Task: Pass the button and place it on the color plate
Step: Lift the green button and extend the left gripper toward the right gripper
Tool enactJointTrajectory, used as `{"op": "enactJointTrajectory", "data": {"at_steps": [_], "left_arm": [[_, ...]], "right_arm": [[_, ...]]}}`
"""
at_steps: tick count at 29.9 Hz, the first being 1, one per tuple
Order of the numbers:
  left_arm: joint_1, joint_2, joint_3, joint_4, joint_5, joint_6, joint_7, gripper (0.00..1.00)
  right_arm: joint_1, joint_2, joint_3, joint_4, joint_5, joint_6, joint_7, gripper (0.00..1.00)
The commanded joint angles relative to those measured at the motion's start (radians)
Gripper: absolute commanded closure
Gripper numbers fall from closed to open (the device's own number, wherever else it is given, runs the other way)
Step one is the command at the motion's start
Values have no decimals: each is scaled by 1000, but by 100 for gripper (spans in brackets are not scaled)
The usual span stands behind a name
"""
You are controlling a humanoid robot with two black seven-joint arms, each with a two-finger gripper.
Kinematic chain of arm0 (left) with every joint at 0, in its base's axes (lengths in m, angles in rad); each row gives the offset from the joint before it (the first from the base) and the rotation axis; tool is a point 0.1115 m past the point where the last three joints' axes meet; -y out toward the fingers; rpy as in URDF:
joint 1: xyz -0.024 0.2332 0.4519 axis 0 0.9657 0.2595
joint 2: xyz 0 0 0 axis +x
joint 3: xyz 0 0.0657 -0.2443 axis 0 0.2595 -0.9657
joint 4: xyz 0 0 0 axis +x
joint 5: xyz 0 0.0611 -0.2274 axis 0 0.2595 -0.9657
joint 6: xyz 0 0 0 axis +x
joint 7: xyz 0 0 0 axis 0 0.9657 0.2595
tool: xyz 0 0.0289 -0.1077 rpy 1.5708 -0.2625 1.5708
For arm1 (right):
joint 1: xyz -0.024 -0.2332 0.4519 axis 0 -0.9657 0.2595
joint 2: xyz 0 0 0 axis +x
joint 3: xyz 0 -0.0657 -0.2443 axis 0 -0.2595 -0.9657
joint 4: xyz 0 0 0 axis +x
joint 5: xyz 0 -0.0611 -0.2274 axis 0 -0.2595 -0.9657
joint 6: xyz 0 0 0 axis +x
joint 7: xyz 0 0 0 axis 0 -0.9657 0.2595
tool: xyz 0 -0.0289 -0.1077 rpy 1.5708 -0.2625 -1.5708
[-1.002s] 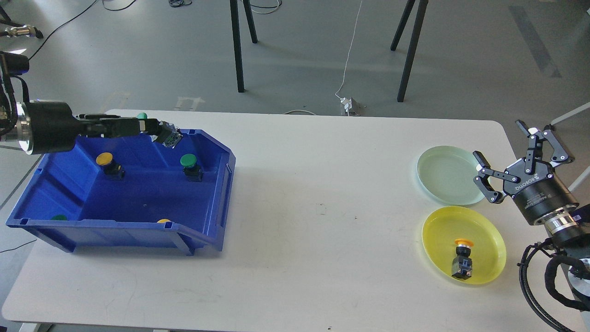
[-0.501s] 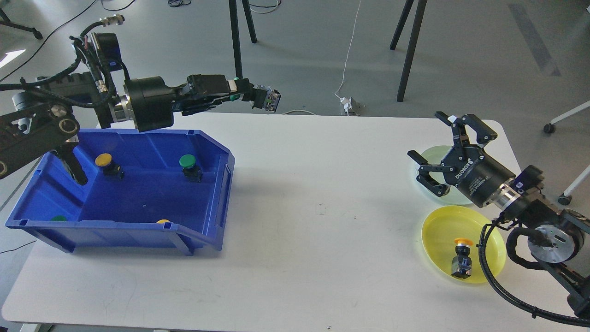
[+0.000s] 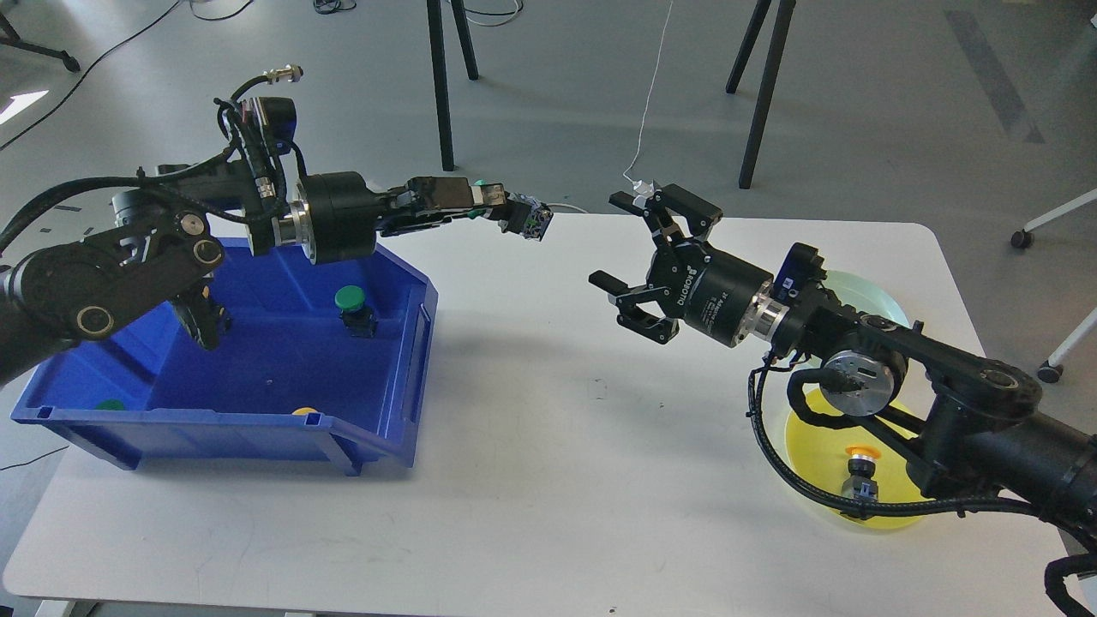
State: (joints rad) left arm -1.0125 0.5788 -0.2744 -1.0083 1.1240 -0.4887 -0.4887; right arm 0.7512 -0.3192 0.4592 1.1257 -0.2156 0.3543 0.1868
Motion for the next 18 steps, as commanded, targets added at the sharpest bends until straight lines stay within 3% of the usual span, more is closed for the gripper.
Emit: {"op": "enactJointTrajectory", "data": {"at_steps": [1,18], "left_arm": [[0,-2,0,5,-1,0,0,86],[0,-2,1,31,-1,0,0,84]], "right_arm": [[10,69,-2,-46,-1,5,0,4],[23,233,39,-179,1,-5,5,7]]}}
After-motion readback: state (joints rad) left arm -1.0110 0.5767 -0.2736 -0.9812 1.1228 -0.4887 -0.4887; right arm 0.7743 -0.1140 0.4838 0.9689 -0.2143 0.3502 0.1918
